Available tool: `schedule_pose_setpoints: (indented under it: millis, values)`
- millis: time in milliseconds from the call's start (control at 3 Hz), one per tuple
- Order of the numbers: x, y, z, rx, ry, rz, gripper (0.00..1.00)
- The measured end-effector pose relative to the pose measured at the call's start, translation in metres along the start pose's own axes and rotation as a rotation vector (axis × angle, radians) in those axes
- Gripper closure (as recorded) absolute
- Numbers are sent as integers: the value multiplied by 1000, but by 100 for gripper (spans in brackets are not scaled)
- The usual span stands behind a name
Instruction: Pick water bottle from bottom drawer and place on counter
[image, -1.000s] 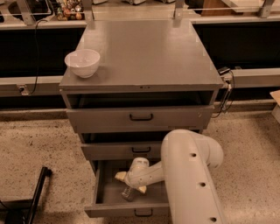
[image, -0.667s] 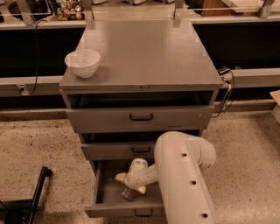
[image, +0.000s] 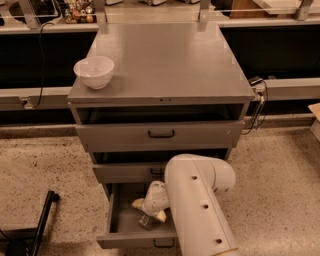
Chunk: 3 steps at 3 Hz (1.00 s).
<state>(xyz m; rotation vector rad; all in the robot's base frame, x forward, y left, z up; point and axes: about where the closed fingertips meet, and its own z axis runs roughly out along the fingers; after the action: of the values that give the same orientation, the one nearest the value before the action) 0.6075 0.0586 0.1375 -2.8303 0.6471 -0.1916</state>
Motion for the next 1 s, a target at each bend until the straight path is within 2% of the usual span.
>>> schedule_pose_setpoints:
  millis: [333, 1000]
  values:
    - [2, 4, 10, -11, -18, 20, 17]
    - [8, 15, 16, -18, -44, 50, 64]
